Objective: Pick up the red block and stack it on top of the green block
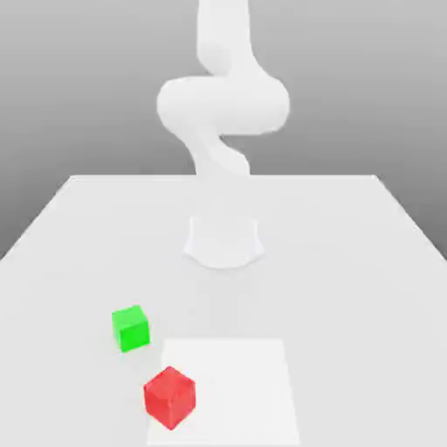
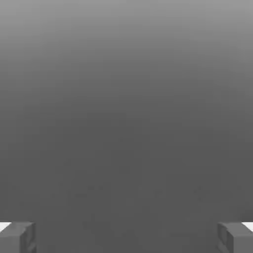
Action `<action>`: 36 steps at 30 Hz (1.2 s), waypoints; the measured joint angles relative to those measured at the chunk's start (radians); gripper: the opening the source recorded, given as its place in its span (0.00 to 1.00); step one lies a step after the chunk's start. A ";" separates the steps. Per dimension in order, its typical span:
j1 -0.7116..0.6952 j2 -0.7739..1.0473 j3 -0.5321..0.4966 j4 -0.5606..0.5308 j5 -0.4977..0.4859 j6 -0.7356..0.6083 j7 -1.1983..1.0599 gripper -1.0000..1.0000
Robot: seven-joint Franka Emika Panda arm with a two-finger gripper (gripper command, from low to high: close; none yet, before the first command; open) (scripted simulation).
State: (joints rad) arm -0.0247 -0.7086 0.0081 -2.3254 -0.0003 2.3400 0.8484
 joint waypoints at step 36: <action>-0.148 1.047 -0.001 -0.211 -0.009 0.536 0.461 0.00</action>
State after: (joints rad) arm -0.1723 0.3379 0.0073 -2.5365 -0.0096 2.8756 1.3094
